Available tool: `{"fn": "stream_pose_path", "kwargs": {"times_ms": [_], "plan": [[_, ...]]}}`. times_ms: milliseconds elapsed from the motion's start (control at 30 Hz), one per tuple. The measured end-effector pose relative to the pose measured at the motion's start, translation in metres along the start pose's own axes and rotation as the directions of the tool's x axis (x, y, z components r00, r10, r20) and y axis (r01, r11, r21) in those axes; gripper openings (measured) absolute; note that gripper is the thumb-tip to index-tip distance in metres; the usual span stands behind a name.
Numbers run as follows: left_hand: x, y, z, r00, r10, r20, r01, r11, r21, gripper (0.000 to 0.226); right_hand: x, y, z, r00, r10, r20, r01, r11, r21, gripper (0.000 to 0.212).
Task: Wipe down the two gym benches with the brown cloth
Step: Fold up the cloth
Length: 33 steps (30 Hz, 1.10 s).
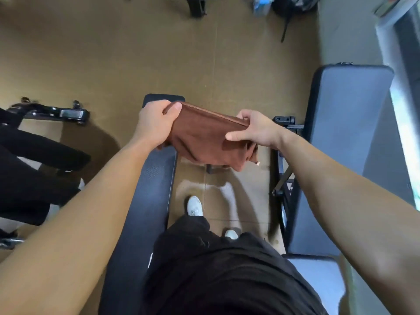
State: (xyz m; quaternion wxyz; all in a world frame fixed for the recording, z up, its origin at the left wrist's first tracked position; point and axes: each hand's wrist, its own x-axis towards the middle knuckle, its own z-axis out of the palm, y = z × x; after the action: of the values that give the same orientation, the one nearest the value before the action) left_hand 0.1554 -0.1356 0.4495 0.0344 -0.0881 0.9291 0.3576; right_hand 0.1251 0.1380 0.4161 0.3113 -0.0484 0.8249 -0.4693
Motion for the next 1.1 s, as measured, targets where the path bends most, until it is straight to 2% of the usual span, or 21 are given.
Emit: {"fn": "stream_pose_path", "kwargs": {"times_ms": [33, 100, 167, 200, 267, 300, 333, 400, 433, 500, 533, 567, 633, 667, 767, 800, 867, 967, 1067, 1100], "plan": [[0.016, 0.006, -0.008, 0.997, -0.049, 0.053, 0.055, 0.990, -0.130, 0.047, 0.009, 0.001, -0.005, 1.000, 0.021, 0.018, -0.020, 0.997, -0.079, 0.033], [0.041, 0.022, -0.019, 0.961, -0.093, 0.260, 0.194, 0.897, -0.397, 0.041, 0.026, 0.010, -0.011, 0.997, 0.082, 0.000, -0.080, 0.968, -0.237, 0.020], [0.059, 0.040, -0.027, 0.905, 0.026, 0.425, 0.215, 0.833, -0.510, 0.033, 0.037, 0.020, -0.015, 0.991, 0.126, -0.039, -0.132, 0.923, -0.363, 0.014], [0.066, 0.047, -0.030, 0.886, 0.093, 0.454, 0.206, 0.799, -0.565, 0.031, 0.041, 0.025, -0.017, 0.987, 0.150, -0.054, -0.158, 0.883, -0.442, 0.017], [0.081, 0.054, -0.032, 0.879, 0.104, 0.464, 0.255, 0.720, -0.645, 0.030, 0.045, 0.032, -0.021, 0.975, 0.203, -0.086, -0.220, 0.854, -0.471, 0.019], [0.090, 0.053, -0.029, 0.890, 0.071, 0.450, 0.258, 0.735, -0.627, 0.030, 0.048, 0.032, -0.024, 0.969, 0.224, -0.106, -0.248, 0.867, -0.433, 0.015], [0.100, 0.050, -0.023, 0.903, 0.033, 0.429, 0.228, 0.807, -0.544, 0.030, 0.052, 0.033, -0.028, 0.966, 0.229, -0.122, -0.259, 0.891, -0.374, 0.011], [0.117, 0.045, -0.002, 0.922, -0.005, 0.388, 0.109, 0.963, -0.245, 0.038, 0.059, 0.026, -0.037, 0.975, 0.176, -0.138, -0.199, 0.964, -0.179, 0.017], [0.121, 0.045, 0.011, 0.917, -0.006, 0.400, 0.062, 0.990, -0.125, 0.052, 0.064, 0.018, -0.043, 0.981, 0.139, -0.135, -0.149, 0.986, -0.068, 0.022], [0.120, 0.055, 0.041, 0.864, 0.001, 0.503, 0.030, 0.998, -0.054, 0.070, 0.071, -0.005, -0.054, 0.994, 0.078, -0.076, -0.069, 0.991, 0.111, 0.018], [0.117, 0.064, 0.056, 0.824, 0.029, 0.565, 0.010, 0.998, -0.065, 0.066, 0.074, -0.017, -0.061, 0.998, 0.056, -0.024, -0.051, 0.983, 0.176, 0.012], [0.115, 0.072, 0.069, 0.790, 0.058, 0.610, -0.014, 0.997, -0.077, 0.053, 0.076, -0.024, -0.070, 0.998, 0.043, 0.037, -0.049, 0.979, 0.198, 0.005], [0.115, 0.085, 0.085, 0.779, 0.077, 0.623, -0.046, 0.997, -0.066, 0.015, 0.075, -0.029, -0.093, 0.988, 0.050, 0.147, -0.071, 0.988, 0.139, 0.011], [0.117, 0.089, 0.087, 0.797, 0.078, 0.599, -0.063, 0.997, -0.046, 0.006, 0.074, -0.024, -0.106, 0.982, 0.067, 0.174, -0.079, 0.995, 0.063, 0.015], [0.128, 0.097, 0.087, 0.839, 0.037, 0.543, -0.063, 0.998, 0.028, 0.013, 0.071, 0.003, -0.138, 0.983, 0.115, 0.142, -0.076, 0.964, -0.254, 0.015], [0.130, 0.099, 0.085, 0.833, 0.019, 0.554, -0.043, 0.999, 0.031, 0.013, 0.070, 0.012, -0.144, 0.982, 0.128, 0.138, -0.079, 0.945, -0.317, 0.014], [0.132, 0.102, 0.083, 0.824, -0.008, 0.566, -0.017, 0.999, 0.039, 0.016, 0.067, 0.028, -0.152, 0.973, 0.170, 0.155, -0.094, 0.908, -0.408, 0.025], [0.134, 0.096, 0.076, 0.803, -0.031, 0.596, 0.023, 0.999, 0.022, 0.022, 0.064, 0.048, -0.158, 0.961, 0.242, 0.138, -0.159, 0.883, -0.441, 0.023], [0.130, 0.089, 0.071, 0.748, -0.051, 0.662, 0.198, 0.969, -0.149, 0.022, 0.068, 0.059, -0.156, 0.959, 0.270, 0.087, -0.229, 0.918, -0.324, 0.018], [0.129, 0.087, 0.071, 0.764, -0.070, 0.642, 0.236, 0.956, -0.177, 0.020, 0.070, 0.060, -0.155, 0.963, 0.266, 0.040, -0.241, 0.919, -0.312, 0.019]]}}
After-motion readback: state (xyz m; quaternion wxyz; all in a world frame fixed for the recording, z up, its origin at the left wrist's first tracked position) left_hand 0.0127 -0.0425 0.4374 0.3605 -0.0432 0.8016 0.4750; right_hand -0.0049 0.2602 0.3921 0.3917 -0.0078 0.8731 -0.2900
